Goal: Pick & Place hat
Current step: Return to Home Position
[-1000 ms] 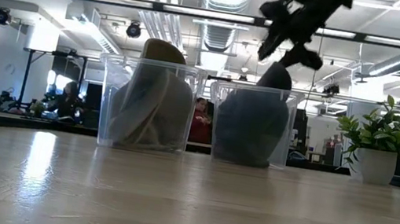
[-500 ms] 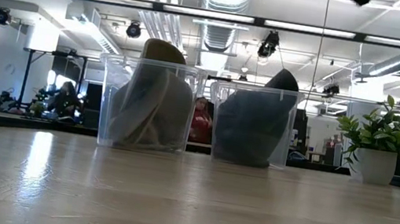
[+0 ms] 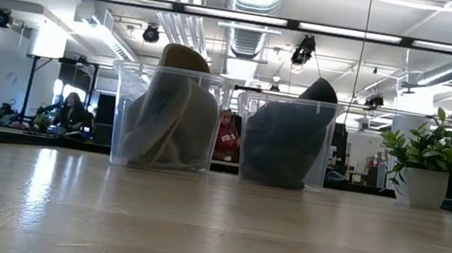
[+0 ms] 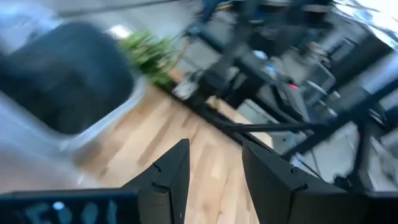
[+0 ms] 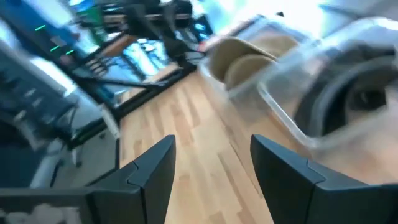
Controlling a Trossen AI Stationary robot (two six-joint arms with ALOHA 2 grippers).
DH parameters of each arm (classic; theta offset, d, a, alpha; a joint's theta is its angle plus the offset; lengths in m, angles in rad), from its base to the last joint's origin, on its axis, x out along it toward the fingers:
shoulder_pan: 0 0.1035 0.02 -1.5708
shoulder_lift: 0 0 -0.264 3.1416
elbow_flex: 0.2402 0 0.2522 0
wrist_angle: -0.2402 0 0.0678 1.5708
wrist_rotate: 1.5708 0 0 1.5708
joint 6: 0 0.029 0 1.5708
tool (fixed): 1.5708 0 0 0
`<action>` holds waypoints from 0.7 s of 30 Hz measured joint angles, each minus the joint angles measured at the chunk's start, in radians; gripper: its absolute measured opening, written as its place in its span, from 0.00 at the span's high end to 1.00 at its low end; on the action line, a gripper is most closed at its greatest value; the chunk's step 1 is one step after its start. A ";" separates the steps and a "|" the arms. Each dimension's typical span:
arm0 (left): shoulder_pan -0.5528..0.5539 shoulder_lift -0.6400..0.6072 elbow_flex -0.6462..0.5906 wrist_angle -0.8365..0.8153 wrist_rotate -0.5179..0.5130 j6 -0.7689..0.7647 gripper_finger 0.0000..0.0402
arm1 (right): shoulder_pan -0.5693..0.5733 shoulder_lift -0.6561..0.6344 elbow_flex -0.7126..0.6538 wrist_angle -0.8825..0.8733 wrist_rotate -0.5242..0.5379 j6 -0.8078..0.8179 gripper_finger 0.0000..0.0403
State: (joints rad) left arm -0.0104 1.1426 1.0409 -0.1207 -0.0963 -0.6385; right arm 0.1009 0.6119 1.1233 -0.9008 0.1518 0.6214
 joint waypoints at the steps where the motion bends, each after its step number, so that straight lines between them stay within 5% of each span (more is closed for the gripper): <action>1: -0.005 -0.002 0.000 0.017 0.007 0.041 0.65 | 0.000 -0.023 -0.023 0.028 -0.023 -0.044 0.50; 5: 0.013 -0.029 -0.025 0.013 0.042 0.101 0.65 | 0.000 -0.122 -0.158 0.108 -0.067 -0.086 0.50; 11: 0.109 -0.141 -0.219 0.135 0.268 0.138 0.65 | 0.000 -0.272 -0.443 0.398 -0.097 -0.083 0.50; 17: 0.199 -0.341 -0.473 0.386 0.483 0.132 0.65 | 0.000 -0.387 -0.640 0.719 -0.106 -0.155 0.50; 21: 0.225 -0.502 -0.581 0.388 0.496 0.140 0.65 | -0.001 -0.464 -0.714 0.754 -0.087 -0.182 0.50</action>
State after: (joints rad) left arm 0.2146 0.6406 0.4594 0.2673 0.4000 -0.4983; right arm 0.0998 0.1481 0.4095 -0.1471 0.0651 0.4389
